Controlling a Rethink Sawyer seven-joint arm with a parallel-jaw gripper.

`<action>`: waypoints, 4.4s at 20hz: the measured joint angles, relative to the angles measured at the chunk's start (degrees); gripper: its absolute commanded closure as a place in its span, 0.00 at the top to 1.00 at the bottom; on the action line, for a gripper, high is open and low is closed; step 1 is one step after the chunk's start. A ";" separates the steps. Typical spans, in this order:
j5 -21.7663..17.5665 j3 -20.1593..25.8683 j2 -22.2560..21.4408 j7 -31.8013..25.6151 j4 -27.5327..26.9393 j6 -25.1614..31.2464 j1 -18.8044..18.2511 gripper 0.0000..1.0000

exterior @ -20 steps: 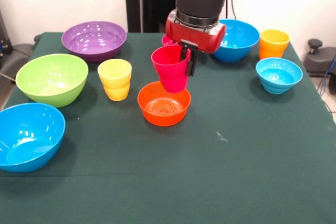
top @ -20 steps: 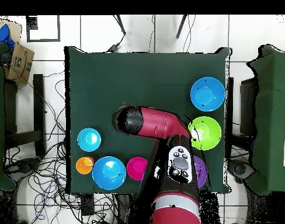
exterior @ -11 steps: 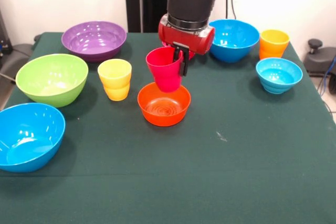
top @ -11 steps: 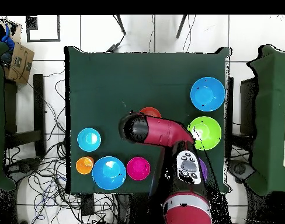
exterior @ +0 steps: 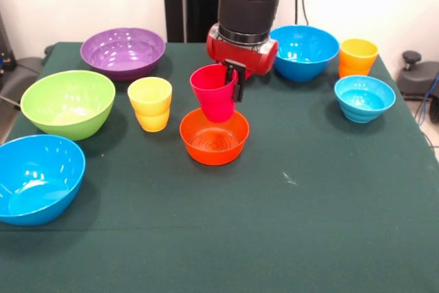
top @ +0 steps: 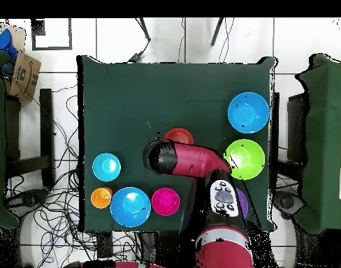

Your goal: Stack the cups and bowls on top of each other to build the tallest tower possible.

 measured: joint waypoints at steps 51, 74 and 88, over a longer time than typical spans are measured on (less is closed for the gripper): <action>-2.82 -1.32 1.98 0.00 -0.04 -0.30 2.07 0.00; -2.85 0.29 3.01 0.00 -6.39 3.36 -0.18 0.00; -2.85 0.80 4.47 0.00 -6.60 3.36 -0.20 0.00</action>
